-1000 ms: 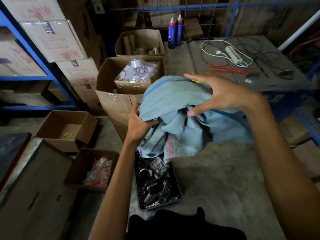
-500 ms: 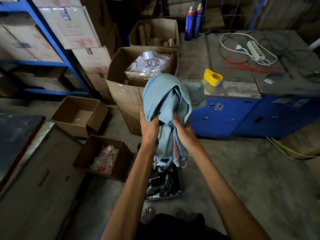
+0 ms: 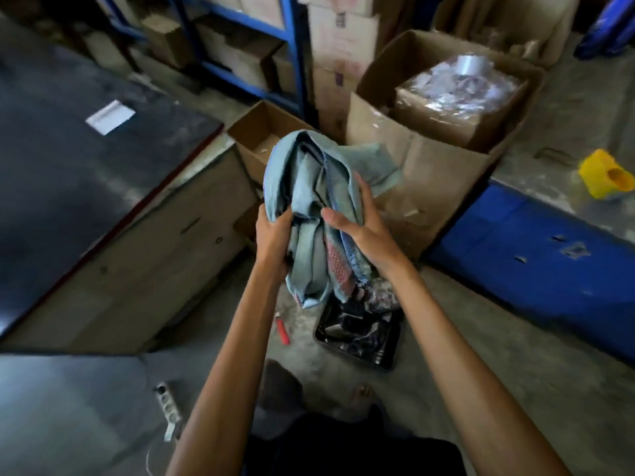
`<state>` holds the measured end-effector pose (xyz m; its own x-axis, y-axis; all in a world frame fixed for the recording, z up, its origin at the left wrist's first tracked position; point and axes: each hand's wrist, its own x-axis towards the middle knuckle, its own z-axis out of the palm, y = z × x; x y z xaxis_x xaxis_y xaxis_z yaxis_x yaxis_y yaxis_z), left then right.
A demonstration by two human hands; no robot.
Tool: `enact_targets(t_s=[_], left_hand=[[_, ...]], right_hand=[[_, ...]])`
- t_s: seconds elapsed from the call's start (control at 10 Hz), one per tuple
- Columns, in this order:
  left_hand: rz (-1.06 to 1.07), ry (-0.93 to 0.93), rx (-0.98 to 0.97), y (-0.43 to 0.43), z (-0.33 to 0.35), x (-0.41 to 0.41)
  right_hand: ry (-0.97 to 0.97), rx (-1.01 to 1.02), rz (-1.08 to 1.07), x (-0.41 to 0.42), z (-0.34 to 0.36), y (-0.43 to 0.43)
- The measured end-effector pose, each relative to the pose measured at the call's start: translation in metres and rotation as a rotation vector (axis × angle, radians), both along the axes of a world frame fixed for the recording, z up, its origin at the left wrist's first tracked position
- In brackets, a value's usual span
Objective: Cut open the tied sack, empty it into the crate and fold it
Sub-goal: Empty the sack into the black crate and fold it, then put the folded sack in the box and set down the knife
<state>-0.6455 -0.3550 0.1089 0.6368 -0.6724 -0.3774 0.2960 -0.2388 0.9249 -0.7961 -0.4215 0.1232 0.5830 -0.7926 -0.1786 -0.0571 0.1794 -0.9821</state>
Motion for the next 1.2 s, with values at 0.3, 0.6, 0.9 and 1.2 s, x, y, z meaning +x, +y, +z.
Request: enact_targets(t_s=[0.3, 0.6, 0.9, 1.2], left_hand=[[-0.099, -0.206, 0.38, -0.002, -0.057, 0.144], [-0.008, 0.331, 0.403, -0.104, -0.31, 0.314], [-0.189, 0.491, 0.418, -0.217, -0.555, 0.365], [-0.414, 0.241, 0.739, -0.261, -0.705, 0.385]], right_hand=[[0.178, -0.054, 0.037, 0.156, -0.062, -0.023], [0.44, -0.063, -0.21, 0.314, -0.284, -0.097], [0.665, -0.141, -0.013, 0.38, -0.56, -0.196], [0.703, 0.164, 0.138, 0.388, -0.732, -0.216]])
